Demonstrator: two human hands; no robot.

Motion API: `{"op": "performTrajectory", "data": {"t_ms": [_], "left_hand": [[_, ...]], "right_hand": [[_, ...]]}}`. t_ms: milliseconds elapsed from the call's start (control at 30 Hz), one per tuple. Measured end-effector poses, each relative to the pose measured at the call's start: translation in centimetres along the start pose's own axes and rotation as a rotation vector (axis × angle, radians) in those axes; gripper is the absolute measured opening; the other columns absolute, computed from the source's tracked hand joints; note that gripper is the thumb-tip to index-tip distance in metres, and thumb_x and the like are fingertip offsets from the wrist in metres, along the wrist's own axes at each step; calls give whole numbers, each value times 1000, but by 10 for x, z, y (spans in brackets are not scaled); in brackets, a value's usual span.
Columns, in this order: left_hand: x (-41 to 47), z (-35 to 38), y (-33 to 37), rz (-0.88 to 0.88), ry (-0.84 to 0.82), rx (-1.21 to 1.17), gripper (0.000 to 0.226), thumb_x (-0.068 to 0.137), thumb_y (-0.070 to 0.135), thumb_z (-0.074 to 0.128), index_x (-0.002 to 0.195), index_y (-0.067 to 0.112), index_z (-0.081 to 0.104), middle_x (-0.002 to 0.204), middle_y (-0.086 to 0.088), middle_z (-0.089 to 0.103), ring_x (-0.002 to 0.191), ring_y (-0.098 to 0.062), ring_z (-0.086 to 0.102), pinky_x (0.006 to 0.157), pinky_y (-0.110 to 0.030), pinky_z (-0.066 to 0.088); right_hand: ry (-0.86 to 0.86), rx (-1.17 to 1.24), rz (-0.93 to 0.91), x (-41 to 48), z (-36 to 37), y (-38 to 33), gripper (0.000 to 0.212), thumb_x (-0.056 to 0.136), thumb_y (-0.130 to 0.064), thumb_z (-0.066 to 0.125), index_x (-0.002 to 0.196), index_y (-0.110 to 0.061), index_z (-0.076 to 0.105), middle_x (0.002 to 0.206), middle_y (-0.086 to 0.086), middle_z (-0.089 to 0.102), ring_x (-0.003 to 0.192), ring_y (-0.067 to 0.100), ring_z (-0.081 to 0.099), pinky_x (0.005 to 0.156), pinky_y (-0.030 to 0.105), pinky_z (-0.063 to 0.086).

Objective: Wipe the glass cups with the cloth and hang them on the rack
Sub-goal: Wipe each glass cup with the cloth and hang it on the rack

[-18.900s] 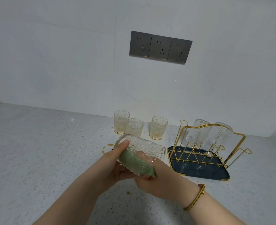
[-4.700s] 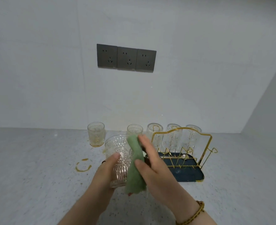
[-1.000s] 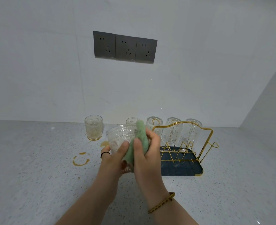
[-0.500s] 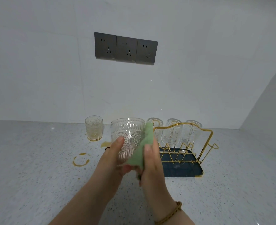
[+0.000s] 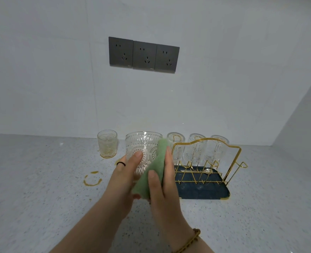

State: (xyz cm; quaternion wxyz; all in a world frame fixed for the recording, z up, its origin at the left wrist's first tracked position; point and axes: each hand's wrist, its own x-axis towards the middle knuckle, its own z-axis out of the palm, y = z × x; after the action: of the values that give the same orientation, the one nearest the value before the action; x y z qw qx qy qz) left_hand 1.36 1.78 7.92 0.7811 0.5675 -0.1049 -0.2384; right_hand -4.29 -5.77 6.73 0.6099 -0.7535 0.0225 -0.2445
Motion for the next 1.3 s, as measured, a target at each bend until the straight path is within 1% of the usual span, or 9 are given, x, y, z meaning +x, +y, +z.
{"op": "performTrajectory", "data": {"t_ms": [167,267,400,533,733,933,1133,1200,1300], "left_hand": [[-6,8,1,87,8,-26,90,52,58,66,125,7,52,117,-19,64,100,-35,65,82,-44,55],[-7,8,2,91,-18,-25,84,57,56,64,123,6,53,108,-16,67,91,-33,67,73,-39,53],[-4,4,6,34,-41,-29,68,63,48,70,120,14,55,108,-11,65,92,-26,66,67,-36,56],[-3,8,1,107,-23,78,27,76,30,64,100,20,60,83,-3,70,69,-17,65,52,-18,52],[-5,13,1,163,-77,125,31,74,13,68,101,27,60,82,5,73,69,-7,70,56,-15,53],[-5,16,3,196,4,13,61,69,21,66,122,30,36,96,6,67,71,-4,69,61,-16,55],[-1,15,1,134,-92,44,48,83,22,62,128,21,46,93,4,71,84,-12,68,71,-26,50],[-1,16,4,154,-142,68,59,65,33,76,116,14,55,85,3,72,72,-8,69,61,-22,51],[-1,15,5,179,-183,73,81,46,53,83,107,4,61,86,-9,73,78,-22,70,65,-30,55]], "right_hand": [[-30,606,334,20,-20,-9,43,90,-43,34,106,-9,55,77,6,70,52,5,63,43,18,49],[-24,429,277,15,-16,-14,51,85,-47,42,126,-17,45,97,8,64,69,10,61,48,15,49],[63,-53,-104,-2,2,-5,59,75,-51,39,128,-53,12,148,-21,13,134,-5,21,109,25,32],[65,291,165,6,-7,-4,62,75,-45,37,135,-42,24,129,5,50,89,7,59,65,15,52],[214,433,230,7,-11,0,54,82,-44,38,131,-21,38,98,1,59,85,17,60,66,28,50],[221,465,168,16,-23,-20,34,93,-23,41,126,-27,46,106,8,64,94,26,64,79,41,54],[220,470,263,12,-26,-17,32,95,-21,36,125,-28,45,112,13,61,80,18,61,45,17,46],[194,315,169,10,-20,-17,44,86,-33,41,130,-29,39,120,14,56,84,16,58,52,15,47],[126,42,-49,9,-14,-23,53,73,-48,38,125,-50,31,140,0,42,120,14,47,95,35,47]]}}
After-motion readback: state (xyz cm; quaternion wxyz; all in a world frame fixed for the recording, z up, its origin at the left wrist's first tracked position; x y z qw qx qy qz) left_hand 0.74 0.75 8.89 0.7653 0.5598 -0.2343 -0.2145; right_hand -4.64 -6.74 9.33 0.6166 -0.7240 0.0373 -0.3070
